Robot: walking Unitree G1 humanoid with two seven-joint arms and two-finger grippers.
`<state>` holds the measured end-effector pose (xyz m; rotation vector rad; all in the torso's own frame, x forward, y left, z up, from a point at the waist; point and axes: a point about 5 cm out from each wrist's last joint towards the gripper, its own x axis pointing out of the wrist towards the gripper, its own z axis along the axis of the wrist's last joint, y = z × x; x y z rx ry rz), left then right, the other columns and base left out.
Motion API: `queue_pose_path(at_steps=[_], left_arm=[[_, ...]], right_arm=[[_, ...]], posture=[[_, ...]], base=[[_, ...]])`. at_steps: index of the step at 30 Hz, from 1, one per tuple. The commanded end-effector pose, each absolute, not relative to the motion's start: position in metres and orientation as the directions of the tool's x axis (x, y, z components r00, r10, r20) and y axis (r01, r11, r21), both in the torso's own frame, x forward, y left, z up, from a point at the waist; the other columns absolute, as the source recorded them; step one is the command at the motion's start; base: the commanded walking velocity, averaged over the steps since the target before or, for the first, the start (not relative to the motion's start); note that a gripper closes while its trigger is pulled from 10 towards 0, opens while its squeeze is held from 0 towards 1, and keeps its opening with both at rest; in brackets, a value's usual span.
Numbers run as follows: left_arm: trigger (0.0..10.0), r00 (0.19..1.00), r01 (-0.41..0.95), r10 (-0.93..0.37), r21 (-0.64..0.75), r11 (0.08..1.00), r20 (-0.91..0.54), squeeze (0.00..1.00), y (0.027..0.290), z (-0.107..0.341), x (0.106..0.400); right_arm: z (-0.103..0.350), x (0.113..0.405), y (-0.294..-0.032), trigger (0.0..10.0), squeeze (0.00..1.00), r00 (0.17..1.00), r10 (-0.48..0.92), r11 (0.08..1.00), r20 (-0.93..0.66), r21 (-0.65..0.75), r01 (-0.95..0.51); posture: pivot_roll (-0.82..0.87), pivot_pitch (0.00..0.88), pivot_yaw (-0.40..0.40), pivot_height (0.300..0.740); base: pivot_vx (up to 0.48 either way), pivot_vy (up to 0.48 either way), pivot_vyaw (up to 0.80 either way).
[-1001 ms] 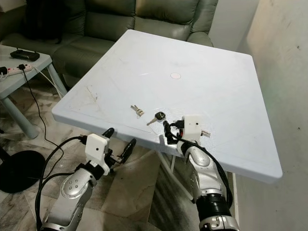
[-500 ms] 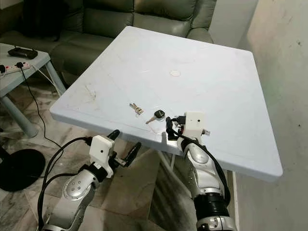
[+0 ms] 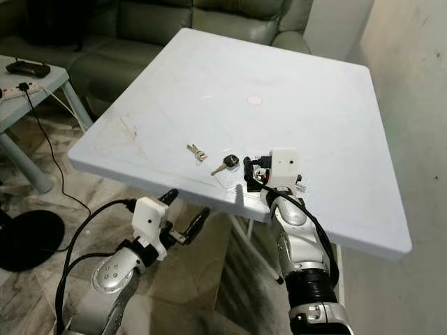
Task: Hang keys on a hook
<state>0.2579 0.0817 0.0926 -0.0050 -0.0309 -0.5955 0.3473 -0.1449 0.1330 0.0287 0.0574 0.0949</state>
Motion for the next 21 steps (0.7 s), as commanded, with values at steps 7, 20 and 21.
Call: queue_pose_path(at_steps=[7,20,21], left_arm=[[10.0,0.820,0.573,-0.573,0.002,0.820,0.021,0.00,0.079,0.093,0.251],[10.0,0.830,0.558,-0.558,-0.008,0.830,0.004,0.00,0.081,0.092,0.247],[10.0,0.830,0.557,-0.557,-0.009,0.830,0.003,0.00,0.081,0.092,0.246]], right_arm=[[0.129,0.343,-0.139,10.0,0.00,0.992,0.109,0.994,-0.066,0.015,-0.109],[0.129,0.341,-0.129,0.7,0.00,0.989,0.130,0.991,-0.066,-0.003,-0.130],[0.129,0.341,-0.129,0.7,0.00,0.990,0.128,0.992,-0.062,-0.008,-0.129]], posture=[[0.01,0.187,-0.094,0.740],[0.02,0.209,-0.103,0.740],[0.02,0.209,-0.103,0.740]], base=[[0.000,0.000,0.00],[0.000,0.000,0.00],[0.000,0.000,0.00]])
